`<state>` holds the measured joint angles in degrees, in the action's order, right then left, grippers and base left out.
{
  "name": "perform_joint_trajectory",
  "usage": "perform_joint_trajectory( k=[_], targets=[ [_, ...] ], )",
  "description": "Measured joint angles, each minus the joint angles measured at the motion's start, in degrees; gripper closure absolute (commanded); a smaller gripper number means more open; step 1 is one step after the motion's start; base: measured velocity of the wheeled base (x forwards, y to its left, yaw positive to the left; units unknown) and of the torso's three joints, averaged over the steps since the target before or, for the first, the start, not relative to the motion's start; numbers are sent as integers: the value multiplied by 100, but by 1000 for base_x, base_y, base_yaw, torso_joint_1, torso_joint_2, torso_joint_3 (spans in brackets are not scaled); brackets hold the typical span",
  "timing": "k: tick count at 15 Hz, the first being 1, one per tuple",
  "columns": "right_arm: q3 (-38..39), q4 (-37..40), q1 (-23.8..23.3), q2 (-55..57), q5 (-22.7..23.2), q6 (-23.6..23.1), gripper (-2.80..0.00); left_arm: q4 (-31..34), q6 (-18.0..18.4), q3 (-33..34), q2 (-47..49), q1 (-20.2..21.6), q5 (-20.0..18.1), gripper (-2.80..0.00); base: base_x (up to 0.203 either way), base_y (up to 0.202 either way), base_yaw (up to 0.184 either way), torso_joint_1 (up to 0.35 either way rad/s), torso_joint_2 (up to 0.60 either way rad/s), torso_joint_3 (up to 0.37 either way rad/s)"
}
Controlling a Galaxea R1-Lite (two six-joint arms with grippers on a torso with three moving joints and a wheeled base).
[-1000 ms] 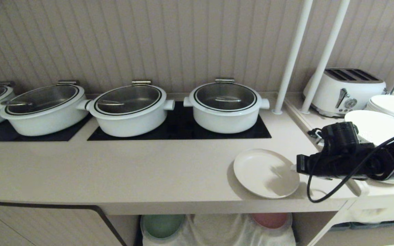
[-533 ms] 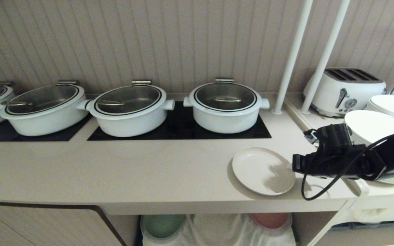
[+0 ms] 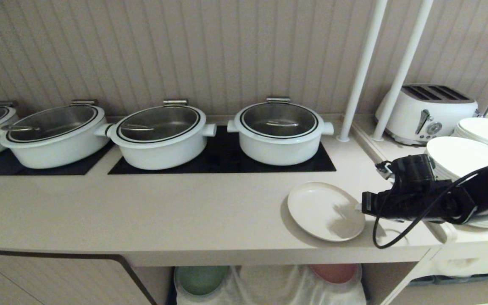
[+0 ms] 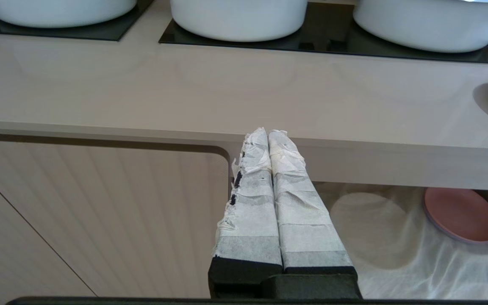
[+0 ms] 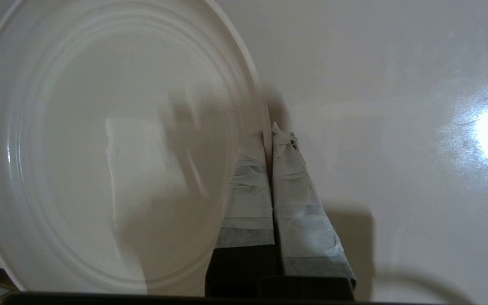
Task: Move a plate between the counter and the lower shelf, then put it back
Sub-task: Put the plate
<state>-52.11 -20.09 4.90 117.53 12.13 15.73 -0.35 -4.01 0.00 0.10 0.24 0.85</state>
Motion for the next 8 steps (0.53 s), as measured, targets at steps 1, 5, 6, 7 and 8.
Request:
perform_joint_trajectory(
  k=[1,5,6,7,8],
  targets=[
    [5,0,0,0,0,-5,-280,0,0,0,0,0,0,0,0,0,0,0,0,0],
    [7,-4,0,5,-10,8,-280,0,0,0,0,2,-1,0,0,0,0,0,0,0],
    [2,-34,0,5,-9,102,-280,0,0,0,0,0,2,0,0,0,0,0,0,0],
    [2,-68,0,5,-10,157,-280,0,2,0,0,0,0,0,0,0,0,0,0,0],
    [2,-79,0,1,-17,166,-280,0,0,0,0,0,0,0,0,0,0,0,0,0]
  ],
)
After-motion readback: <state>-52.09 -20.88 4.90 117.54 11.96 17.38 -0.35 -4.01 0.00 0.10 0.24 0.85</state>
